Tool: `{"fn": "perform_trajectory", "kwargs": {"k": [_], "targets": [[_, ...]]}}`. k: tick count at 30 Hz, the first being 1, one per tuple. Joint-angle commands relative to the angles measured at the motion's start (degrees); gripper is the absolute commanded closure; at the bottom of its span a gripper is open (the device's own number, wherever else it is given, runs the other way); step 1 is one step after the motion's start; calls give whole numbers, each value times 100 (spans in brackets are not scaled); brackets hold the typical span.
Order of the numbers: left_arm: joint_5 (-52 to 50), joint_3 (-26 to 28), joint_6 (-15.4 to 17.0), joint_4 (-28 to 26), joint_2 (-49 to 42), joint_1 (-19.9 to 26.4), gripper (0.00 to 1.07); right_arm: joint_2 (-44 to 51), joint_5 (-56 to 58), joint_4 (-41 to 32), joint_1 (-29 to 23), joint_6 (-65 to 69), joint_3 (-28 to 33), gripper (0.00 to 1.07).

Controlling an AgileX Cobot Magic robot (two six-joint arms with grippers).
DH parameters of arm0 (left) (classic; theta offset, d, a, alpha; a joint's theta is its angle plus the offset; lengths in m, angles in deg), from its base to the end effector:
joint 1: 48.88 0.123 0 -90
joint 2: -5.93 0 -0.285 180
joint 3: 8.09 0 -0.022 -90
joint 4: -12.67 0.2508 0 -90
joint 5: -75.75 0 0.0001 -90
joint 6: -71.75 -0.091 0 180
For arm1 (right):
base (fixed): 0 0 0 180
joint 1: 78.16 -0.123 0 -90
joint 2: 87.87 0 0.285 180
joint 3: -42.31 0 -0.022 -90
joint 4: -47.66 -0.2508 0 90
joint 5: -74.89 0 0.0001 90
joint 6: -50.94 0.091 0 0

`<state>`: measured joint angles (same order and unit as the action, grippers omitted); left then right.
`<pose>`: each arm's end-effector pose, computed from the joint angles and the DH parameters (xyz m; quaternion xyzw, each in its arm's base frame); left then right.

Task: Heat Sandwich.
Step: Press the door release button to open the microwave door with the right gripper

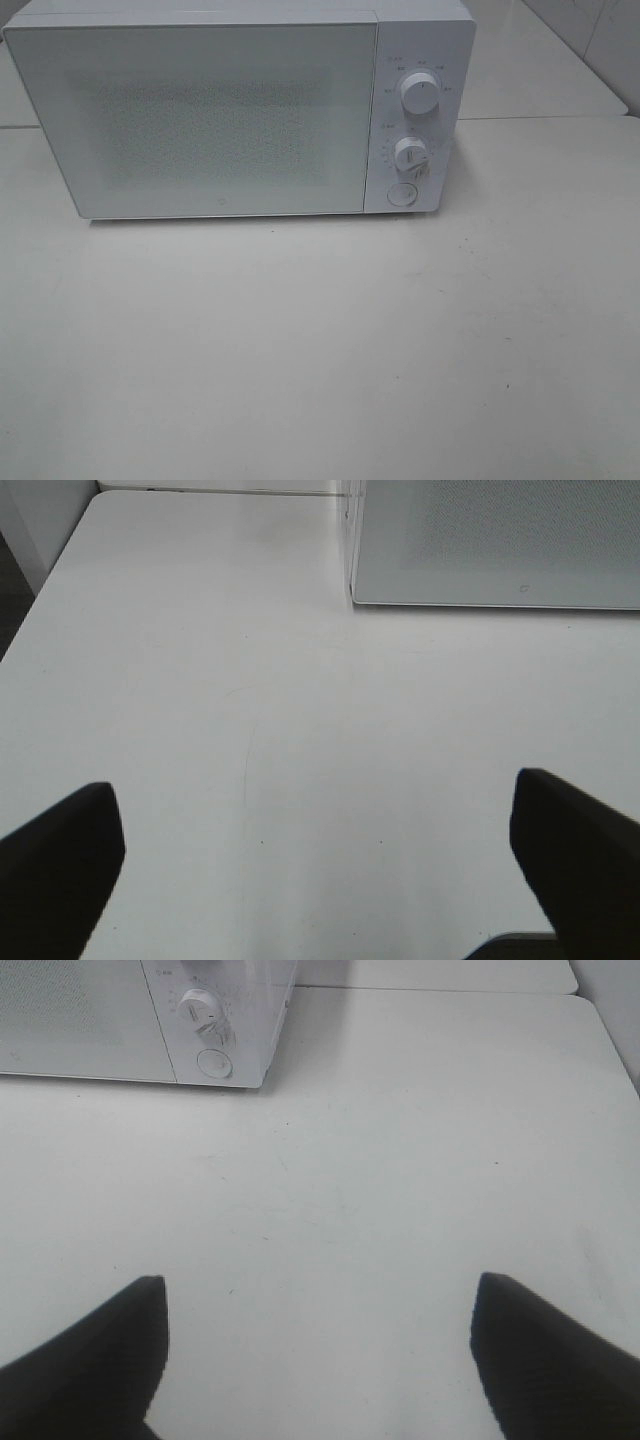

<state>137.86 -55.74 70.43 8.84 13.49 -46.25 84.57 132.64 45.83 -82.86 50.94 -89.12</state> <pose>-0.0081 -0.0058 0.2800 -0.0077 0.8536 -0.0154 0.5207 -0.0036 0.0022 0.2816 -0.0346 0.8373 0.0383 0.5443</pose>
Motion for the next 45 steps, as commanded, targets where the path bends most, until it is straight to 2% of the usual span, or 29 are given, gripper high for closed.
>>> {"fn": "perform_trajectory", "kwargs": {"k": [1,12,21,25,36,45], "targets": [[-57,-6,-11,-6,-86,17,9,155,-103,-6,52,0,-6,31],[-57,-6,-11,-6,-86,17,9,-567,-665,-6,52,0,-258,31],[-57,-6,-11,-6,-86,17,9,-1490,-1816,-11,52,0,-235,31],[-57,-6,-11,-6,-86,17,9,-2217,-2366,-11,52,0,-235,31],[-57,-6,-11,-6,-86,17,9,-3432,-3369,-11,52,0,-235,31],[-57,-6,-11,-6,-86,17,9,-4624,-4922,-29,52,0,-235,31]]}}
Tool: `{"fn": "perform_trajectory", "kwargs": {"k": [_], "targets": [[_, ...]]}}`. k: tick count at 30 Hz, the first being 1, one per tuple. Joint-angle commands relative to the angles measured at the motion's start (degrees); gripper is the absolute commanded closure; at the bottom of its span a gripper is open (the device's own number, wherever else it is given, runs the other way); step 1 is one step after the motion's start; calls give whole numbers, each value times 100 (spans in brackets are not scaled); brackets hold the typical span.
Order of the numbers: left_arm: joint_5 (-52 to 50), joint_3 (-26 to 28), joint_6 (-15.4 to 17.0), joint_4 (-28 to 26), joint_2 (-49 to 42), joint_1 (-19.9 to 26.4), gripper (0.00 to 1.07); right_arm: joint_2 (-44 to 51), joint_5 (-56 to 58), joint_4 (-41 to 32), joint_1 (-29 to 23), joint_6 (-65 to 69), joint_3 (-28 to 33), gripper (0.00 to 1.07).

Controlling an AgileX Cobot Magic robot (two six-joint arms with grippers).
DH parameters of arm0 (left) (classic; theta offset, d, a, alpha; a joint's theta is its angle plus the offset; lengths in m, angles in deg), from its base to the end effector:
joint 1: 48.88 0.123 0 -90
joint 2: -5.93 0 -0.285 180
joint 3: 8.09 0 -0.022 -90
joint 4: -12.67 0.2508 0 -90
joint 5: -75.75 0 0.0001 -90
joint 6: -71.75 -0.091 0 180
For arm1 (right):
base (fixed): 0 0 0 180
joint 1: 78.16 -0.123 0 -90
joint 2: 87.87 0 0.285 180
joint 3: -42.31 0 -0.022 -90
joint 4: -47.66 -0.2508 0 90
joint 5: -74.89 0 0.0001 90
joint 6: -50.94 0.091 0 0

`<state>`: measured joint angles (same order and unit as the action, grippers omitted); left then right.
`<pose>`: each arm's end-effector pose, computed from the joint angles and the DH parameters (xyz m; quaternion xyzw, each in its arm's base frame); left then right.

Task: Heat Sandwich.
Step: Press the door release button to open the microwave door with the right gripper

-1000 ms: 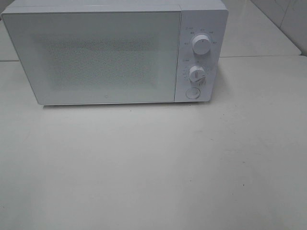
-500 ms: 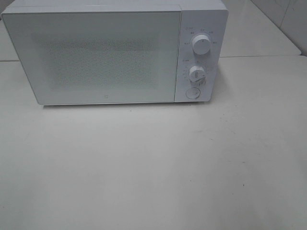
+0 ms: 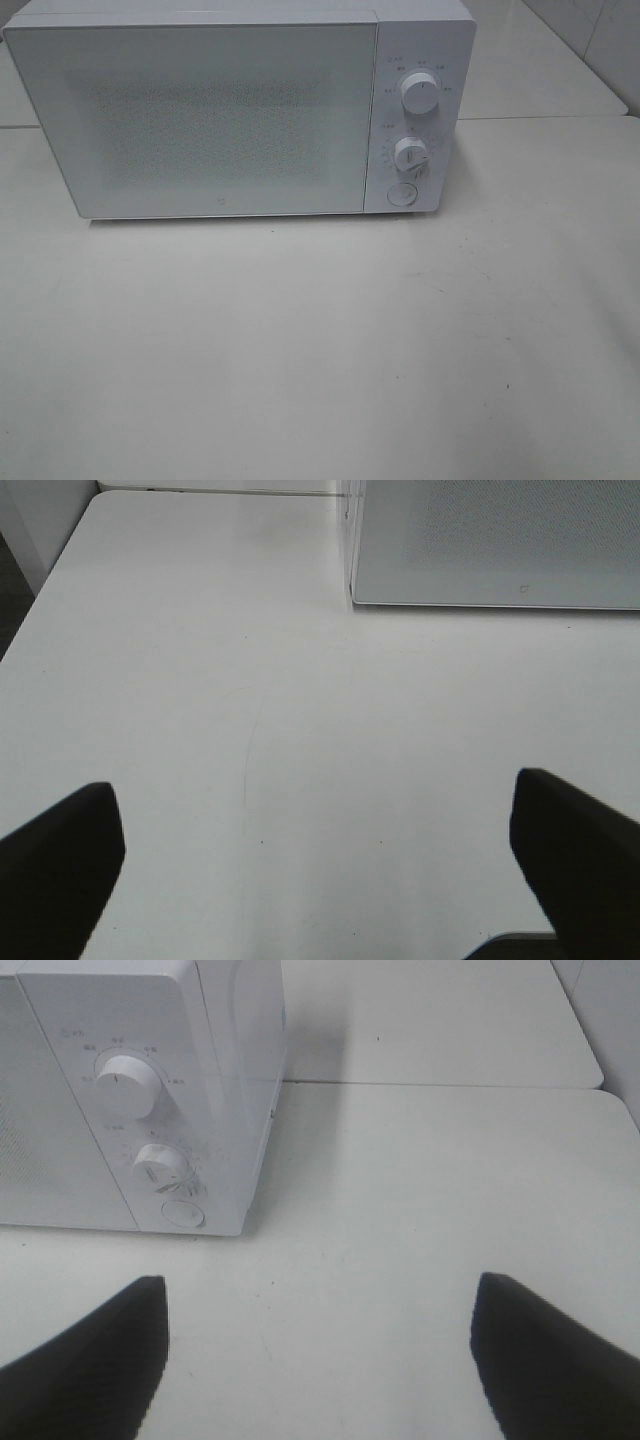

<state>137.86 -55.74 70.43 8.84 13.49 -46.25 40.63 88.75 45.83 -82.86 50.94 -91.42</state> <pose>-0.0081 -0.0058 0.2800 -0.0077 0.8536 -0.0154 0.5207 0.1580 0.0137 0.3003 -0.0232 0.8269 0.0349 0.5608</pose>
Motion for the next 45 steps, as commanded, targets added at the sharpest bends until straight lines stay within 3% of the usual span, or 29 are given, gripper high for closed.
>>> {"fn": "perform_trajectory", "kwargs": {"k": [1,16,20,27,35,45], "targets": [[-57,-6,-11,-6,-86,17,9,-229,-533,-29,52,0,-6,31],[-57,-6,-11,-6,-86,17,9,-2005,-3157,-23,34,0,57,31],[-57,-6,-11,-6,-86,17,9,-2498,-4463,-183,34,-46,510,31],[-57,-6,-11,-6,-69,17,9,-2928,-5317,-670,-206,-321,945,31],[-57,-6,-11,-6,-34,17,9,-3730,-6257,-2114,-1455,-1450,1066,31],[-57,-6,-11,-6,-34,17,9,-4652,-7265,-3231,-2727,-1524,1031,31]]}}
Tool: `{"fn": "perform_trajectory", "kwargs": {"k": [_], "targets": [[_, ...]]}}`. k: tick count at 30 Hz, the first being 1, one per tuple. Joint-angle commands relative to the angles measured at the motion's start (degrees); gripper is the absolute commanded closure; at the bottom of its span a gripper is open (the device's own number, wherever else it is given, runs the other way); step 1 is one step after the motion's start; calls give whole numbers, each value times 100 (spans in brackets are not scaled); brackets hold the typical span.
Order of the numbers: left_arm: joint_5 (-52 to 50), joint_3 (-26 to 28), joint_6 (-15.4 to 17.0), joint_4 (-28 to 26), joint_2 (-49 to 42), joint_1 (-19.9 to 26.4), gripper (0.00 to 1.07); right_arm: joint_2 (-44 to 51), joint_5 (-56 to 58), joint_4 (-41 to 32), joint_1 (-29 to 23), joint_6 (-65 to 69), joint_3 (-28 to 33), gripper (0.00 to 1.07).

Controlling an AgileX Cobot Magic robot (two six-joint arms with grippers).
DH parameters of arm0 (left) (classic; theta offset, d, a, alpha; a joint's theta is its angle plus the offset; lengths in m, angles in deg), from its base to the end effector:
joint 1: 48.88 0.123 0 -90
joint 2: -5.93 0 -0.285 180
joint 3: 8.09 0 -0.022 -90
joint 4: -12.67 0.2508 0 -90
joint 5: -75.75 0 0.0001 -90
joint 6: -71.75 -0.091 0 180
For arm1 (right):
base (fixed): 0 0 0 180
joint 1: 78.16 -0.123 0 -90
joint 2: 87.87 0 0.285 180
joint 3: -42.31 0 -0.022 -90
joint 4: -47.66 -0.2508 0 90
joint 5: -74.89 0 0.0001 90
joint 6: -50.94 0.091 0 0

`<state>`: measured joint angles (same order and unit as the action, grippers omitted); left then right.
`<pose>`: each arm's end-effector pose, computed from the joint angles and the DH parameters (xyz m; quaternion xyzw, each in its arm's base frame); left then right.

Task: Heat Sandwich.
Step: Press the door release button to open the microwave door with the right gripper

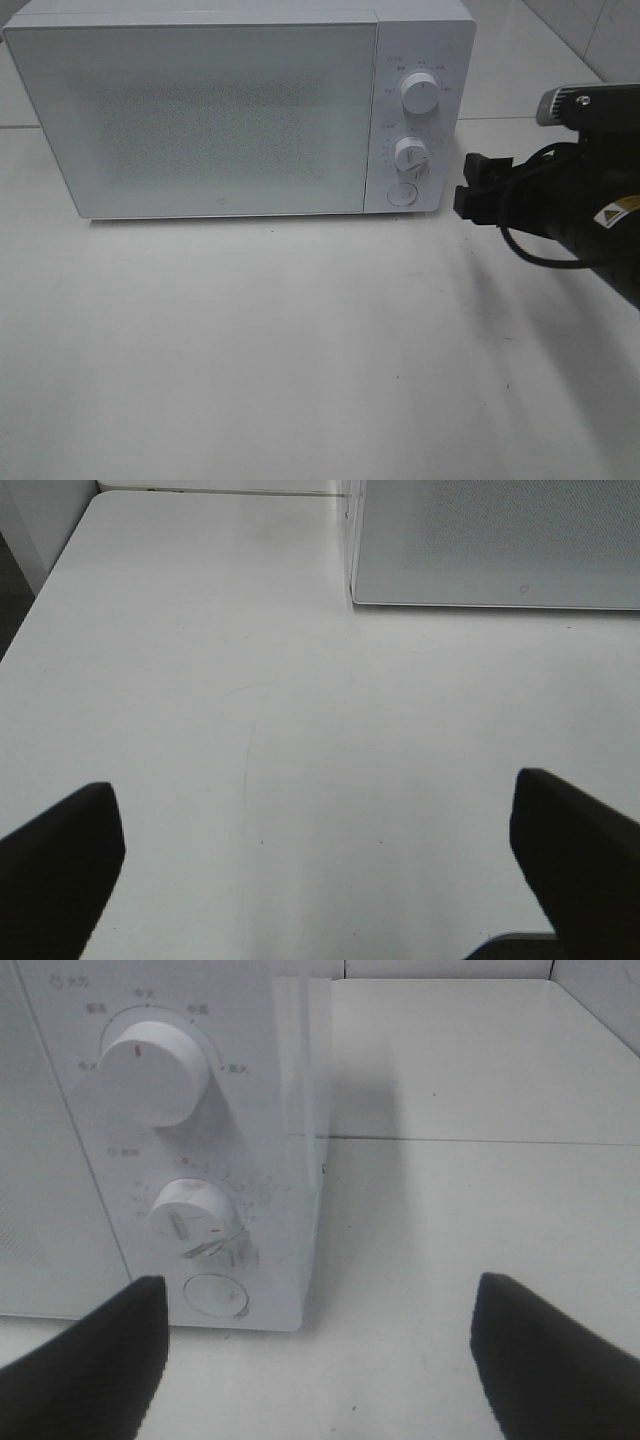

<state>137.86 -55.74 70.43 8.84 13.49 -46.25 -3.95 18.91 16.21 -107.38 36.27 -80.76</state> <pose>-0.0081 -0.0058 0.2800 -0.0077 0.8536 -0.0154 0.5207 0.2322 0.0848 0.1766 -0.0261 0.7669 0.0135 0.6411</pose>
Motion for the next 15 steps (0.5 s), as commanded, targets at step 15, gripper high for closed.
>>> {"fn": "perform_trajectory", "kwargs": {"k": [15], "targets": [[-57,-6,-11,-6,-34,17,9,-1117,-441,-1146,-1398,-201,-413,31]]}}
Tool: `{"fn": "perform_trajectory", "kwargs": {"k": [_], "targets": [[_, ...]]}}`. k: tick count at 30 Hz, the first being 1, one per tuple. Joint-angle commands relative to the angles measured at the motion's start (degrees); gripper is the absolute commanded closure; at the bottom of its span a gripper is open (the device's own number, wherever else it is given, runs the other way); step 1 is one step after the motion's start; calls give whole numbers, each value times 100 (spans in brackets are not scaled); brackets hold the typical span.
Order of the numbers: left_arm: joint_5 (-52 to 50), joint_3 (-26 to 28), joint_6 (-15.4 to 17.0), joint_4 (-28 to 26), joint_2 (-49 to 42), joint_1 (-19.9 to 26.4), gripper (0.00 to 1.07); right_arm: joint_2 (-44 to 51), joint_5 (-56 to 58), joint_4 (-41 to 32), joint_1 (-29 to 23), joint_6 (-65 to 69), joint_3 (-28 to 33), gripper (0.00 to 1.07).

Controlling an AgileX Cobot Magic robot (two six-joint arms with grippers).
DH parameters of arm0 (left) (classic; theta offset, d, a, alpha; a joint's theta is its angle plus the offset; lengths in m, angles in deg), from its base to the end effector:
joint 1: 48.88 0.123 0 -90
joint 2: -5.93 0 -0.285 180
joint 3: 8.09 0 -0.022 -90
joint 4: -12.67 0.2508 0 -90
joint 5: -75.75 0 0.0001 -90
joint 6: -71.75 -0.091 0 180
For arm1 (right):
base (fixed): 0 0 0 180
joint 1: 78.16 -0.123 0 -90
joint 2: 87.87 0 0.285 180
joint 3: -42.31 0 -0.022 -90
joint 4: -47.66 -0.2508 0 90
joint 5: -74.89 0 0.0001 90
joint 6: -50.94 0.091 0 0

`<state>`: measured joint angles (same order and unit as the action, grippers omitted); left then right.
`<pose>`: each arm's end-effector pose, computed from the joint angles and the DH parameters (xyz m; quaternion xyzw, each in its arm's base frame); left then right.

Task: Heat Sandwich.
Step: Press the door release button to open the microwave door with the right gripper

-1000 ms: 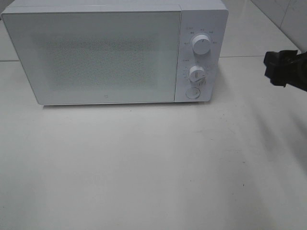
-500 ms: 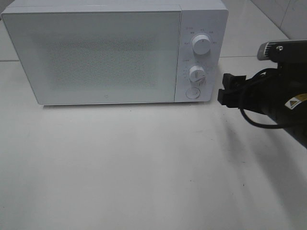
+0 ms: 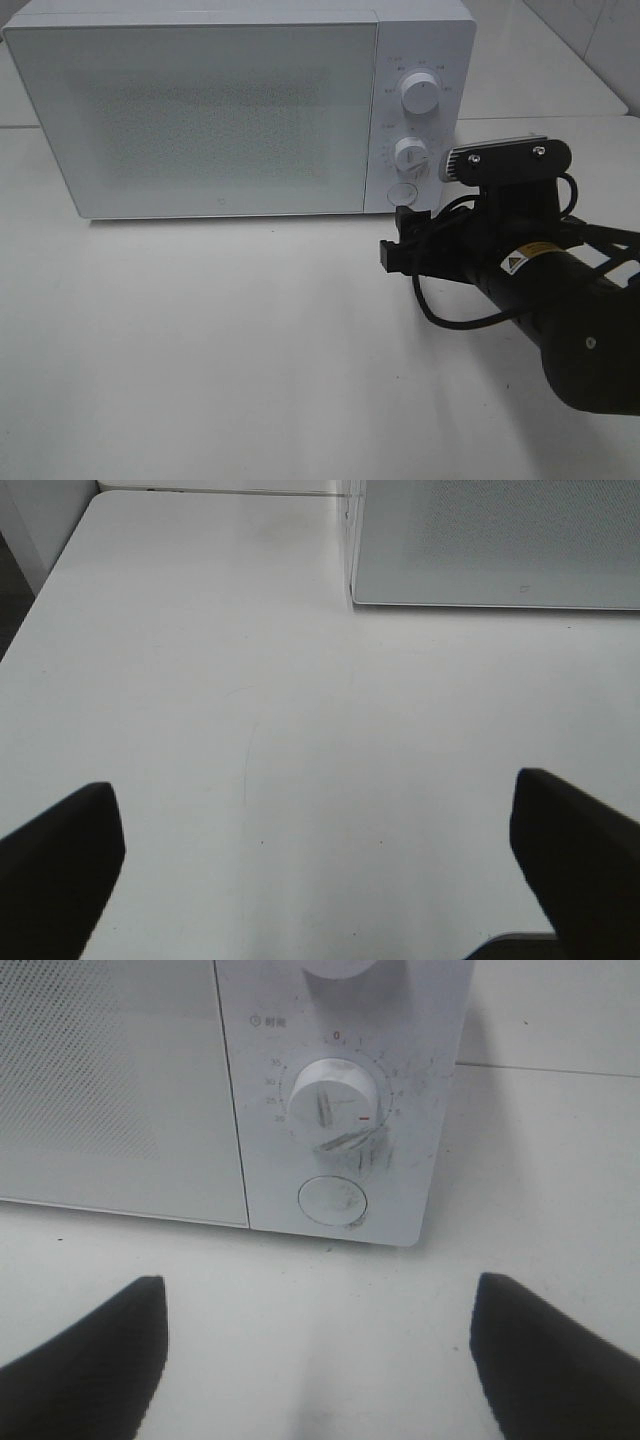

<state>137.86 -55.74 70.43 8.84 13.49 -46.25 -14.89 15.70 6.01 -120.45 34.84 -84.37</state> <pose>-0.0081 -0.0058 0.2800 -0.0077 0.8536 -0.0154 0.5207 0.2267 0.1360 0.1424 -0.0601 0.7935 0.0174 0.6054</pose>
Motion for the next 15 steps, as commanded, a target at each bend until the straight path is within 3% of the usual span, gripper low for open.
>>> {"fn": "perform_trajectory", "kwargs": {"k": [1,10,15], "targets": [[-57,-6,-11,-6,-34,17,9,-23,-120,-126,-92,-57,-52,31],[-57,-6,-11,-6,-34,17,9,-23,-115,-120,-92,321,-52,31],[-57,-6,-11,-6,-34,17,9,-23,-115,-120,-92,1524,-52,31]]}}
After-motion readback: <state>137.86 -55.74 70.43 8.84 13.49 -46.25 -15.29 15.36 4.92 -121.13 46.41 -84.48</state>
